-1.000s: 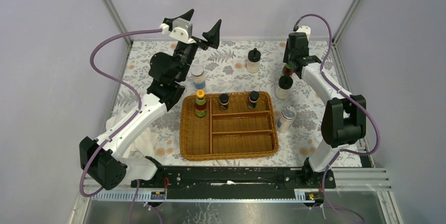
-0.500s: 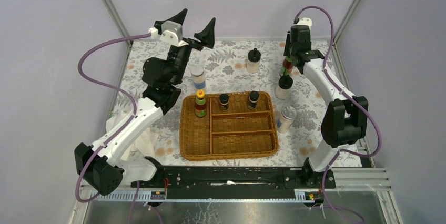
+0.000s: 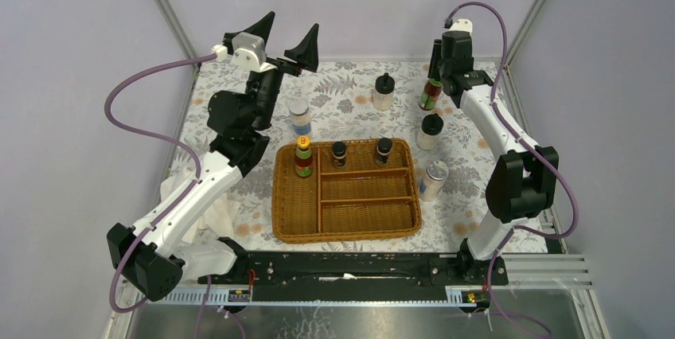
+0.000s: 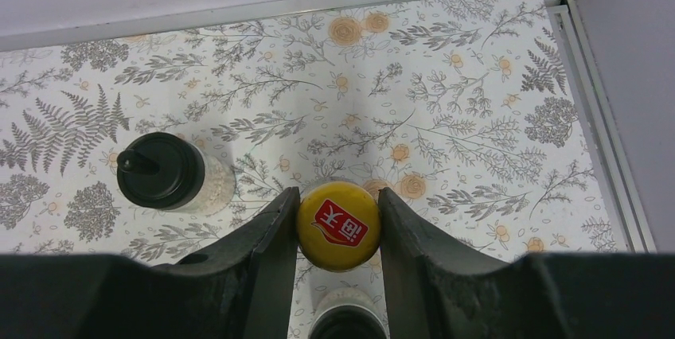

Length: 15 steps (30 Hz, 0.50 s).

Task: Organize the condiment bottles
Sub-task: Pick up the bottle from the center of the board.

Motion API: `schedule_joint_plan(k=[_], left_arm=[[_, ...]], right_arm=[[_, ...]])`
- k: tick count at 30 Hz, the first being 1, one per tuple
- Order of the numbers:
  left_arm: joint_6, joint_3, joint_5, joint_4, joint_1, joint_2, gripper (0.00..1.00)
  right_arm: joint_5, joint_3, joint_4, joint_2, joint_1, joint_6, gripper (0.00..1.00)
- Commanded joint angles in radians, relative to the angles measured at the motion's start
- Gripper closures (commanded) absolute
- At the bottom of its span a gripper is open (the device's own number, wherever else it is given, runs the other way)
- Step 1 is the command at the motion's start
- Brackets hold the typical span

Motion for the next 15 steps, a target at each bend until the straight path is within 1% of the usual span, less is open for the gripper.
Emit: schedule_joint_plan(k=[1,9,15], left_arm=[[-0.01,-0.015,-0.024,0.049,-0.004,-0.012,0.01],[-0.007,-0.01,-0.034,0.041,-0.006,-0.024,0.01],[-0.004,-0.007,-0.044,0.038,-0.005,-0.044,0.01]], right_arm=[[-0.033,0.077,0.091,-0.069,-0.003,-0.004,1.0],[-0.083,0.104,0.082,-0.118,0.037,-0.022,1.0],[-0.08,0.111,0.082,-0.151,0.105,-0.051,1.0]])
